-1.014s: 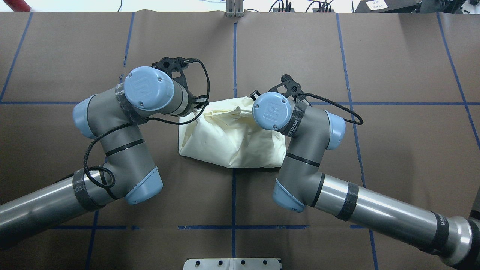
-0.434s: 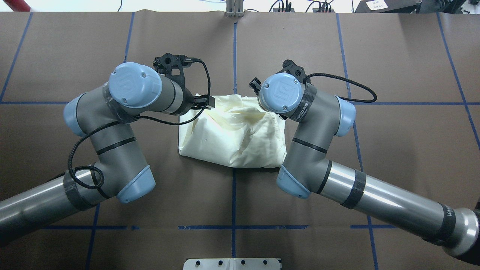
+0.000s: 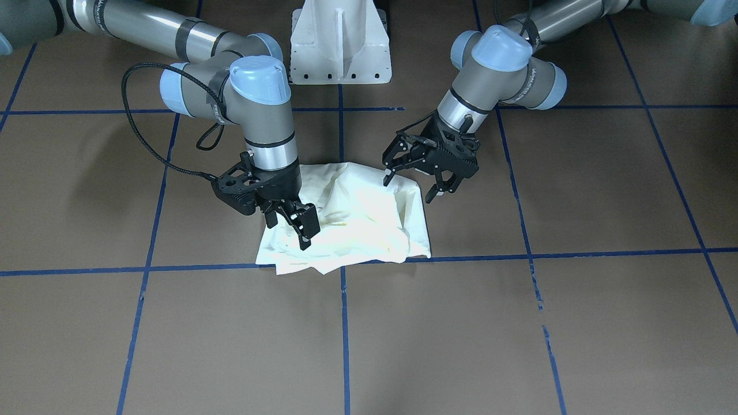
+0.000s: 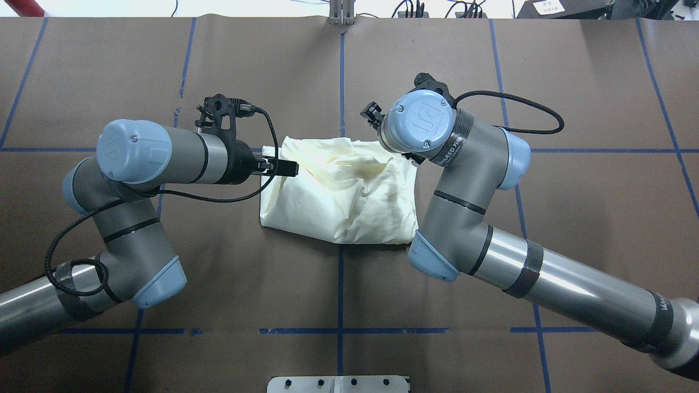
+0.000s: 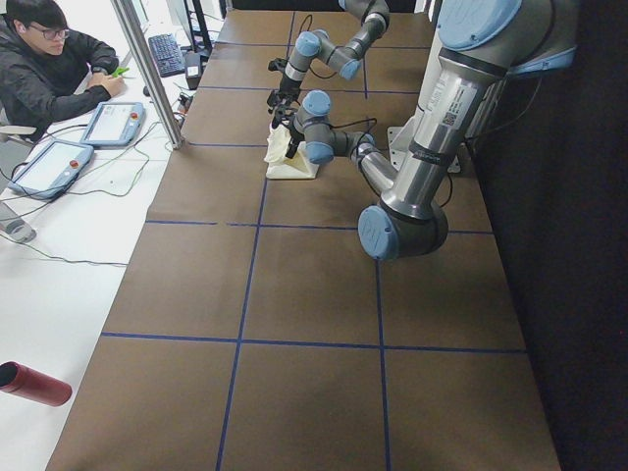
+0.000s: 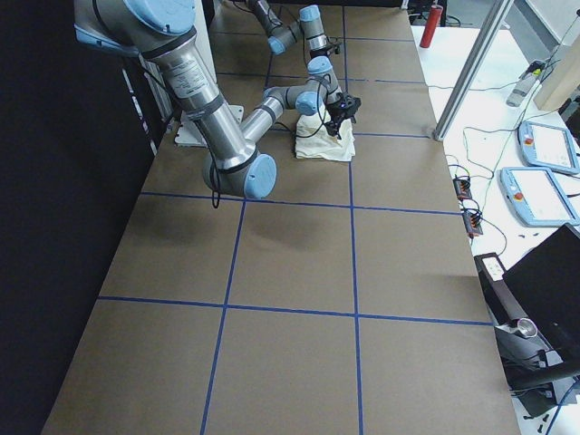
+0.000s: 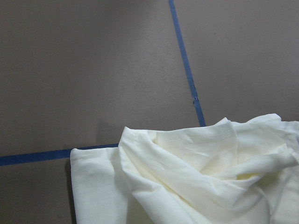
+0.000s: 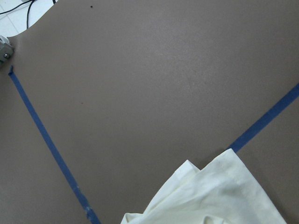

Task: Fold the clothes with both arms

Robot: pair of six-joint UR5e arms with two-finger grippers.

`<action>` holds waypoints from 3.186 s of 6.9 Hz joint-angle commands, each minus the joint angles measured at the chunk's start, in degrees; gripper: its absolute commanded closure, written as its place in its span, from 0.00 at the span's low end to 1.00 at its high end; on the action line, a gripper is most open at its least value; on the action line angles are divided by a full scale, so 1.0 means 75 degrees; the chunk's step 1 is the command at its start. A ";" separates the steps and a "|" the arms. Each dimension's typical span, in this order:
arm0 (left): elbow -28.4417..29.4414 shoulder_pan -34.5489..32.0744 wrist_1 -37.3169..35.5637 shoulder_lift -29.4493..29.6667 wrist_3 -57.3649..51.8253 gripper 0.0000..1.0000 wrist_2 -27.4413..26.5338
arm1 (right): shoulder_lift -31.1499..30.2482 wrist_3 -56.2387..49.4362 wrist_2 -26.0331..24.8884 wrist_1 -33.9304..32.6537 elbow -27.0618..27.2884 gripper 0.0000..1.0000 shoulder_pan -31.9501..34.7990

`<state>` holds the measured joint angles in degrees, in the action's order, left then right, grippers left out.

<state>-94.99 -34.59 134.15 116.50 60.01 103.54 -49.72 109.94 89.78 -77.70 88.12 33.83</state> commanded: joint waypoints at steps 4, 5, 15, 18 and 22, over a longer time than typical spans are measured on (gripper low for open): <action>0.1836 0.0018 0.3580 -0.0065 -0.3298 0.00 0.1227 | -0.0061 -0.0022 0.0041 0.0000 0.0028 0.00 0.0036; 0.2081 0.0018 0.3838 -0.0053 -0.3673 0.00 0.1322 | -0.0108 -0.0034 0.0041 0.0000 0.0133 0.00 0.0036; 0.2822 0.0053 0.5586 0.0216 -0.3747 0.14 0.1921 | -0.0308 -0.0034 0.0041 0.0000 0.0356 0.00 0.0036; 0.2881 0.0099 0.5586 0.0205 -0.3747 0.48 0.1909 | -0.0308 -0.0022 0.0018 0.0012 0.0368 0.00 0.0036; 0.2962 0.0193 0.6122 -0.0040 -0.2854 0.93 0.1909 | -0.0413 -0.0022 0.0018 0.0012 0.0579 0.00 0.0025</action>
<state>-73.07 -33.59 178.10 116.96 33.79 117.93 -52.68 109.78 89.87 -77.67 92.28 34.02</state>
